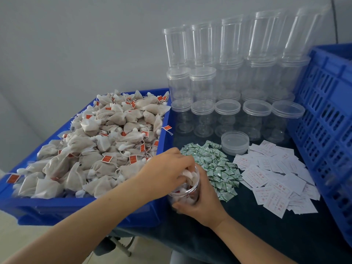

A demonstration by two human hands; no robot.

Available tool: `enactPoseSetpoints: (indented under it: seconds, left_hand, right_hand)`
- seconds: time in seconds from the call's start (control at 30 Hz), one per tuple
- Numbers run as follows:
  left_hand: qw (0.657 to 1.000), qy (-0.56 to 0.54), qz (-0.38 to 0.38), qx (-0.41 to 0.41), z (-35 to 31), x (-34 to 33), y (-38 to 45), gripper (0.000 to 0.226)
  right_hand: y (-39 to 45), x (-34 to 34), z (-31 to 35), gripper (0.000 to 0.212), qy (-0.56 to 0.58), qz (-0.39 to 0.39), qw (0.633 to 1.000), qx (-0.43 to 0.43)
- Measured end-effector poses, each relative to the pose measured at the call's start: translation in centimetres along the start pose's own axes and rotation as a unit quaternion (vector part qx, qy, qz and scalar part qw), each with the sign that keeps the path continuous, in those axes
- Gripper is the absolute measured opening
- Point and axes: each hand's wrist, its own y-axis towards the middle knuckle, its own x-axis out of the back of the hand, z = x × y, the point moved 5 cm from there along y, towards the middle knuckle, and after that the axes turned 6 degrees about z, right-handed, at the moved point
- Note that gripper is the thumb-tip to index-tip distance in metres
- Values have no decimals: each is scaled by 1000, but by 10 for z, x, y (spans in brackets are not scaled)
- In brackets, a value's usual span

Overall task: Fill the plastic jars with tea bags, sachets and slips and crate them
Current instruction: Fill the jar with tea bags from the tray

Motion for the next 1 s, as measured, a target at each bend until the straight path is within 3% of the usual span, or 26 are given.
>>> enactPoseSetpoints:
  seconds: [0.27,0.57,0.77,1.0]
  left_hand:
    - [994,-11,108,19,1,-11,8,8]
    - [975,11,219,19,-1,-14,12,22]
    - [950,47,308,-28,-10,-20,18,29]
    - [931,42,361,-14,-11,-24,22,29]
  right_hand:
    - [-1,0,-1,97,-5,-5,1000,2]
    - [-2,-2,-2,103,-3,13,1000,-14]
    - [-3,-2,0,105,-11,12,1000,-17]
    - [-2,-1,1,101,0,8,1000,-9]
